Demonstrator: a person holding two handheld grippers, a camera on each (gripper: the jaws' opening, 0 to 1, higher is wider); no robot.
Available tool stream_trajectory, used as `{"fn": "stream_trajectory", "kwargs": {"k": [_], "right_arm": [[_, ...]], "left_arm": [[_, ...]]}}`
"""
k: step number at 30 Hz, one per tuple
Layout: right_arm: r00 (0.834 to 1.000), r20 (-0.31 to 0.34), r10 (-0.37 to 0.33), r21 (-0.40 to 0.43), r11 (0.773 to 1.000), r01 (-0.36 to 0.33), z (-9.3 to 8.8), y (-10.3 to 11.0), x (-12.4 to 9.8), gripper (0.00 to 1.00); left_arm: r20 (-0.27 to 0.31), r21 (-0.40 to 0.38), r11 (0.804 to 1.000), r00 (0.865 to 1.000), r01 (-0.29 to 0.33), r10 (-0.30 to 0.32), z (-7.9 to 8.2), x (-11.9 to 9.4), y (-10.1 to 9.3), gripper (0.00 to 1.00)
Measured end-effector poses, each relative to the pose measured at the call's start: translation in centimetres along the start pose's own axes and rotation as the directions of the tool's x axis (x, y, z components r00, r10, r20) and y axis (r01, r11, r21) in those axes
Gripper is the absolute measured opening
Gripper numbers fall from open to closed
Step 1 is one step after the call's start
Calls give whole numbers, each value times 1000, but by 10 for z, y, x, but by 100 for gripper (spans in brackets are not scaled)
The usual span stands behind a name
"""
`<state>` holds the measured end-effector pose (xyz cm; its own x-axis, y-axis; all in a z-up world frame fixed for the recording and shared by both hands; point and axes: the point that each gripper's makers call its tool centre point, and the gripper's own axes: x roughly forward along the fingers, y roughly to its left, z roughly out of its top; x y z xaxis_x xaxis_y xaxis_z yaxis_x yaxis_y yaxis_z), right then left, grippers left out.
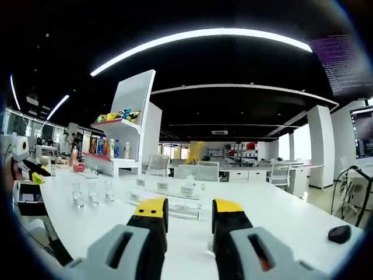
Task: Identify the label on the chemical reagent bottle, grasp the chemical reagent bottle, and place it in the designated position on the reagent rack
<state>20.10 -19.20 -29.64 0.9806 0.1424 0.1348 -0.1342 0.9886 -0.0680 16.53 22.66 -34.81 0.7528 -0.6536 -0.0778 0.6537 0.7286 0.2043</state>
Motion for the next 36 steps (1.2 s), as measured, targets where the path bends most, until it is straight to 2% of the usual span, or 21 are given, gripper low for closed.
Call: {"fn": "stream_trajectory", "kwargs": {"k": [11, 16, 25, 36], "right_arm": [[1000, -30, -7, 1, 1000, 7, -14, -3, -16, 30], [998, -63, -8, -34, 999, 6, -23, -2, -20, 30], [998, -64, -1, -45, 999, -2, -19, 1, -27, 29], [996, -82, -39, -34, 999, 36, -27, -15, -37, 29]], "left_arm": [[0, 4, 1000, 1000, -9, 9, 1, -2, 2, 32], [3, 2, 1000, 1000, -19, 19, 1, -4, 6, 32], [-2, 4, 1000, 1000, -23, 23, 0, -5, 6, 32], [1, 5, 1000, 1000, -27, 27, 0, -7, 5, 32]]}}
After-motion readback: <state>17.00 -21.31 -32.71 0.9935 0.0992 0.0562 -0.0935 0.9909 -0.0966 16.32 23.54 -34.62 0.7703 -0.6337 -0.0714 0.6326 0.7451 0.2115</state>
